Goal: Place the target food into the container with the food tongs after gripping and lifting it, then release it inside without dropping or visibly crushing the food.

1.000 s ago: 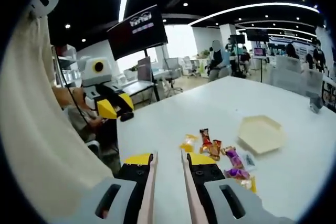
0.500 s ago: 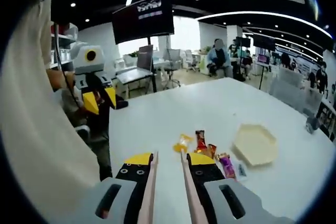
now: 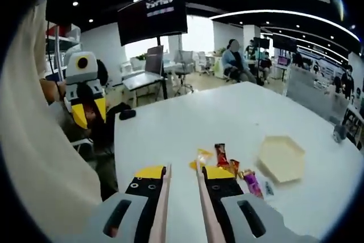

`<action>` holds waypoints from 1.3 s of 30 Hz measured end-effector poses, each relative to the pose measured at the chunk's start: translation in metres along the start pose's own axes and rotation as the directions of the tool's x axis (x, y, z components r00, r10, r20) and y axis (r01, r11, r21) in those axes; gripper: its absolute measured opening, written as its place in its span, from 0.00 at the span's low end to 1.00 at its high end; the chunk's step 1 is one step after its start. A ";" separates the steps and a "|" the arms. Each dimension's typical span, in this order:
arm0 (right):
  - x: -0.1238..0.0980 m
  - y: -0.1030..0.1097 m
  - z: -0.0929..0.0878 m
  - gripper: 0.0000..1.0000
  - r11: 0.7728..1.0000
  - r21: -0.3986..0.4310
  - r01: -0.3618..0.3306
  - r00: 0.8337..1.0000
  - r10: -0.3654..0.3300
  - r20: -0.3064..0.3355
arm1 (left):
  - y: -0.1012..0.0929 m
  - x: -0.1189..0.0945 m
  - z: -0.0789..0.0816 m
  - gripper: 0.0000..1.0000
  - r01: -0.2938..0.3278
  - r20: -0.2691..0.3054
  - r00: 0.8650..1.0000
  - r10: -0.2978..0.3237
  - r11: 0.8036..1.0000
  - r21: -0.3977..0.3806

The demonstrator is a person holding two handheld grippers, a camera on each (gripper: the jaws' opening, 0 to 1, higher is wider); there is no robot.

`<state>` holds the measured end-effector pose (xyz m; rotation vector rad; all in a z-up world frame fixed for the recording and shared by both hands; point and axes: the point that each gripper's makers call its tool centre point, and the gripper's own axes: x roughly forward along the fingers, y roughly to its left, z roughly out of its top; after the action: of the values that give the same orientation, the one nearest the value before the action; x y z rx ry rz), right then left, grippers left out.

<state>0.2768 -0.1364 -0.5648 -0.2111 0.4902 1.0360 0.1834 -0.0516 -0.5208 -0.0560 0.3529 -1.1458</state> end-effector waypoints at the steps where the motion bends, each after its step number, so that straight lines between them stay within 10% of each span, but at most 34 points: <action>1: 0.001 -0.001 0.000 0.25 1.000 0.006 -0.001 1.000 0.001 0.002 | 0.000 0.000 0.000 0.12 -0.006 0.001 1.000 0.006 1.000 -0.002; 30: 0.008 -0.038 0.015 0.23 0.981 0.119 -0.151 0.982 0.135 0.131 | 0.031 0.041 0.019 0.06 -0.119 -0.012 0.993 0.119 0.992 -0.052; 39: 0.018 -0.044 0.003 0.23 0.984 0.101 -0.147 0.988 0.140 0.072 | 0.036 0.046 0.016 0.05 -0.134 -0.026 0.991 0.132 0.989 -0.068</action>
<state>0.3236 -0.1435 -0.5739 -0.0481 0.5062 1.1500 0.2366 -0.0804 -0.5247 -0.0801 0.4094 -1.0027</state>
